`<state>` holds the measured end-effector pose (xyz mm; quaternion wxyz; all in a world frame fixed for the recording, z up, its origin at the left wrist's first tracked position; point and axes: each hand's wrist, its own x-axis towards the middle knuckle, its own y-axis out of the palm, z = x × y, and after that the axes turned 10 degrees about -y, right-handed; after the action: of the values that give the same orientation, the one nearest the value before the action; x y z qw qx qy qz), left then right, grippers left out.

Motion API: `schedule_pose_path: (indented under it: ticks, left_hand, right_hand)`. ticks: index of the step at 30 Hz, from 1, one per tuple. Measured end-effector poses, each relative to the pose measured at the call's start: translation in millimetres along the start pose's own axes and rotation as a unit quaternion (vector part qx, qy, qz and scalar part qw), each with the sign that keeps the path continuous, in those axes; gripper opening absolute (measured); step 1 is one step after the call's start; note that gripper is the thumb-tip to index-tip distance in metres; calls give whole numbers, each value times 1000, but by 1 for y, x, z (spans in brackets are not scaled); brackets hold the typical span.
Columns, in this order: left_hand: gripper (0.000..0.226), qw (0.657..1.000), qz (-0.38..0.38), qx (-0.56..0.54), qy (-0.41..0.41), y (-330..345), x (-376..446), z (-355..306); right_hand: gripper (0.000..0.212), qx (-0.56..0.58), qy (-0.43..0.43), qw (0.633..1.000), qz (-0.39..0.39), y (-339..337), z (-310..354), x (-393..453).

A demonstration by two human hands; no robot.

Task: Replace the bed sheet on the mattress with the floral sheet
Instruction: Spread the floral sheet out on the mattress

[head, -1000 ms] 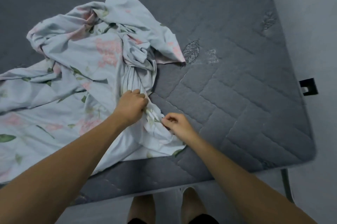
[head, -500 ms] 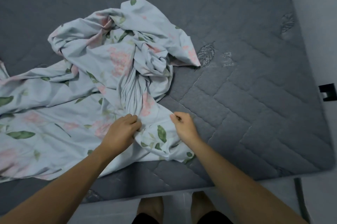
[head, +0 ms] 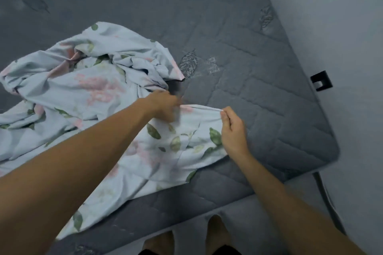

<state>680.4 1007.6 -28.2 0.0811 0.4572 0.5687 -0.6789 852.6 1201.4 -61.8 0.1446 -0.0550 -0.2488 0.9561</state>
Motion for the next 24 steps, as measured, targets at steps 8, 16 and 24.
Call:
schedule_pose_path:
  ticks: [8, 16, 24]
  left_hand:
    - [11, 955, -279, -58, 76, -27, 45, -105]
    - [41, 975, -192, 29, 104, -18, 72, -172]
    - [45, 976, 157, -82, 124, 14, 72, -157]
  right_hand:
    - [36, -63, 52, 975, -208, -115, -40, -1]
    - [23, 120, 198, 969, -87, -150, -108, -1]
    - [32, 65, 193, 951, 234, -85, -126, 24]
